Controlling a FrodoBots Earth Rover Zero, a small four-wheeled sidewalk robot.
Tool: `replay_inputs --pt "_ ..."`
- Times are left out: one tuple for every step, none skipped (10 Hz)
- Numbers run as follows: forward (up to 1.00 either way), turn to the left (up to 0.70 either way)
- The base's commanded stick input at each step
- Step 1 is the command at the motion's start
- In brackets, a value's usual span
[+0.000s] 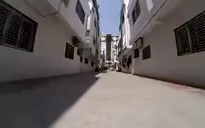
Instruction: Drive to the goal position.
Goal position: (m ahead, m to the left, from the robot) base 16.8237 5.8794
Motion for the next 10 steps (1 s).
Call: replay_inputs --pt "0.70 0.00" --pt "0.82 0.00" --pt "0.85 0.00" --pt "0.85 0.00" --pt "0.85 0.00" --pt "0.85 0.00" --pt "0.85 0.00" --pt "0.85 0.00" --pt "0.85 0.00" --pt "0.85 0.00"
